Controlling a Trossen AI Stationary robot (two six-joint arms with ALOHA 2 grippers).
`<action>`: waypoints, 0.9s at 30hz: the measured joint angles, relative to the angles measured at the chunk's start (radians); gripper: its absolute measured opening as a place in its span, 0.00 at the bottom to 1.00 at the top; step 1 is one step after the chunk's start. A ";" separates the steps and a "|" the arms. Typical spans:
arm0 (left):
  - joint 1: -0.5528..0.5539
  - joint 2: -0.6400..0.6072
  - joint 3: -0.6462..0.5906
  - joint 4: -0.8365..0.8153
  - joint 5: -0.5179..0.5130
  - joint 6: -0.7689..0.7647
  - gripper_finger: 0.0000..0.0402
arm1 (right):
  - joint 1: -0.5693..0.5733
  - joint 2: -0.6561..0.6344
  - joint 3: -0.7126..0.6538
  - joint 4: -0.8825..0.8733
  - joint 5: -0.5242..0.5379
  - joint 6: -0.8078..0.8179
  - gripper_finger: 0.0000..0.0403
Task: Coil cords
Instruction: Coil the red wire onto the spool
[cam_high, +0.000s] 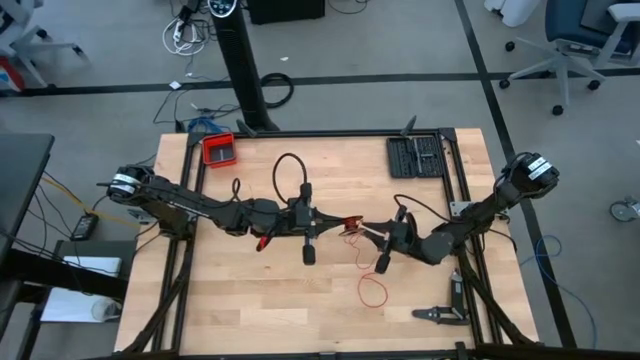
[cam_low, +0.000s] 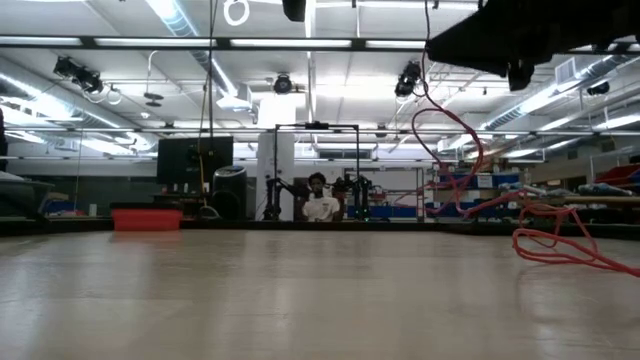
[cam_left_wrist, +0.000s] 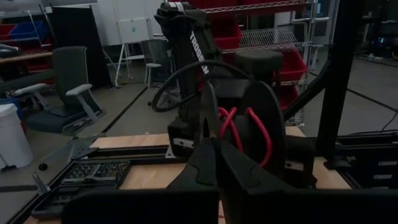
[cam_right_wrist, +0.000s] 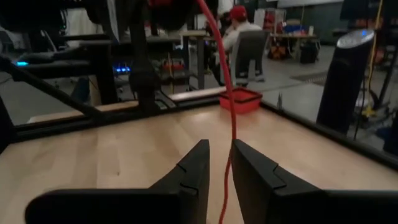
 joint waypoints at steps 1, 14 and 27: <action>0.000 0.000 0.000 0.000 0.000 0.000 0.00 | 0.000 0.000 0.000 -0.021 0.000 0.024 0.17; 0.000 0.000 0.000 0.023 0.000 -0.007 0.00 | -0.054 0.008 0.000 -0.072 -0.041 0.083 0.16; 0.000 0.019 0.000 0.035 -0.040 0.001 0.00 | -0.109 0.140 0.052 -0.064 -0.142 0.154 0.02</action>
